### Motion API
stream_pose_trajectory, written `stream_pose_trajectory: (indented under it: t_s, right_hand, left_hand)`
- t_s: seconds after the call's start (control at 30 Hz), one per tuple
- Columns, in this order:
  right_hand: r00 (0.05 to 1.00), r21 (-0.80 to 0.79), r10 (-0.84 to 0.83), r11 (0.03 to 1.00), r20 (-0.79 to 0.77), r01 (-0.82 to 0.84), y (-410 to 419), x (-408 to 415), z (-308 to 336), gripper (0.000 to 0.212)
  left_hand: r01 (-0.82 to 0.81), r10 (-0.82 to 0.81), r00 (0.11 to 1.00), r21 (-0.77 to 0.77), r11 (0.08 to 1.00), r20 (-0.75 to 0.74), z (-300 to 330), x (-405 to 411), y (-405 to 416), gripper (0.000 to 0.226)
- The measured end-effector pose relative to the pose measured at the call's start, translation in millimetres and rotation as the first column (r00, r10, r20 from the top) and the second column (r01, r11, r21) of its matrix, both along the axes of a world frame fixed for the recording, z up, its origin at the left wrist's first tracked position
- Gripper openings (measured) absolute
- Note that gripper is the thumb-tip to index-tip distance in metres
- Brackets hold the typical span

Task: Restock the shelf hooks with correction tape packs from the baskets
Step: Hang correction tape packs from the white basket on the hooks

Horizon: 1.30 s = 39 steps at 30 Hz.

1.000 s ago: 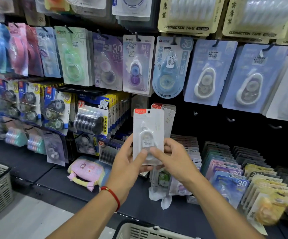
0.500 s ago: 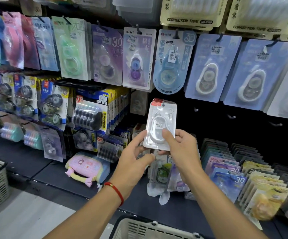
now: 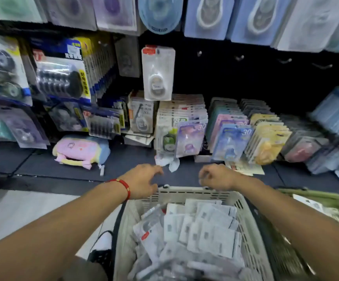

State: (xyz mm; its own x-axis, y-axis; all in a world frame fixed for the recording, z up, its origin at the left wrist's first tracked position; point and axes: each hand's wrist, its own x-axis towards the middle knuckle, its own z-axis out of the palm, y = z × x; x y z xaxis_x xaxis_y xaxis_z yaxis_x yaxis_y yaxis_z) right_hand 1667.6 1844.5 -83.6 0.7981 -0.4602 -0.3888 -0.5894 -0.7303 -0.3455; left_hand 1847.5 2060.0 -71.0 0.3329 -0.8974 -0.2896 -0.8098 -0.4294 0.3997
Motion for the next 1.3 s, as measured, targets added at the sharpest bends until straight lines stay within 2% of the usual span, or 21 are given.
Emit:
stream_pose_trajectory:
  t_s: [0.07,0.17,0.27,0.4,0.5,0.67,0.87,1.0,1.07,1.1,1.13,1.2,1.23,1.27,1.3]
  right_hand:
    - [0.965,-0.005,0.104,0.994,-0.239,-0.109,7,-32,-26,0.035]
    - [0.899,0.045,0.154,0.988,-0.409,-0.148,24,-76,-72,0.059]
    - [0.899,0.005,0.121,0.991,-0.42,-0.131,48,-113,-117,0.077]
    - [0.961,-0.101,0.045,0.992,-0.275,-0.075,65,-141,-148,0.09]
    - [0.982,-0.06,-0.046,0.998,-0.184,0.036,68,-141,-158,0.085]
    - [0.983,-0.171,-0.159,0.975,-0.093,0.141,73,-123,-170,0.065]
    - [0.965,-0.12,-0.26,0.96,-0.032,0.255,78,-123,-185,0.066]
    - [0.964,-0.043,-0.258,0.964,0.054,0.261,80,-124,-168,0.042]
    - [0.96,-0.016,-0.209,0.976,0.185,0.215,85,-123,-155,0.041]
    - [0.948,0.006,-0.169,0.985,0.268,0.174,89,-122,-147,0.041]
    - [0.928,0.028,-0.127,0.992,0.352,0.125,94,-119,-139,0.042]
    - [0.875,0.003,-0.015,1.0,0.484,0.015,104,-111,-124,0.045]
    - [0.849,-0.03,0.049,0.999,0.526,-0.038,110,-106,-119,0.047]
    - [0.828,-0.065,0.108,0.994,0.55,-0.086,116,-102,-116,0.049]
    - [0.817,-0.1,0.157,0.987,0.554,-0.123,121,-99,-114,0.052]
  left_hand:
    - [0.111,-0.126,0.988,0.158,0.981,0.09,-23,-21,6,0.047]
    - [0.188,-0.226,0.968,0.285,0.94,0.107,-66,-56,18,0.052]
    - [0.193,-0.204,0.979,0.32,0.928,-0.001,-110,-89,31,0.054]
    - [0.14,-0.089,0.982,0.333,0.933,-0.165,-149,-128,53,0.056]
    - [0.023,0.063,0.96,0.301,0.953,-0.272,-161,-146,65,0.053]
    - [-0.232,0.296,0.861,0.198,0.952,-0.415,-167,-159,72,0.04]
    - [-0.321,0.369,0.814,0.182,0.929,-0.448,-165,-154,73,0.038]
    - [-0.427,0.418,0.777,0.094,0.899,-0.471,-163,-152,65,0.027]
    - [-0.551,0.48,0.693,0.034,0.834,-0.538,-157,-150,54,0.016]
    - [-0.615,0.513,0.613,0.045,0.787,-0.6,-151,-147,48,0.015]
    - [-0.678,0.55,0.486,0.104,0.727,-0.679,-146,-143,41,0.022]
    - [-0.695,0.585,0.115,0.355,0.625,-0.803,-137,-131,31,0.048]
    - [-0.633,0.552,-0.074,0.467,0.617,-0.83,-133,-125,31,0.055]
    - [-0.562,0.497,-0.213,0.522,0.642,-0.841,-131,-121,33,0.057]
    - [-0.512,0.438,-0.297,0.529,0.677,-0.848,-129,-119,36,0.054]
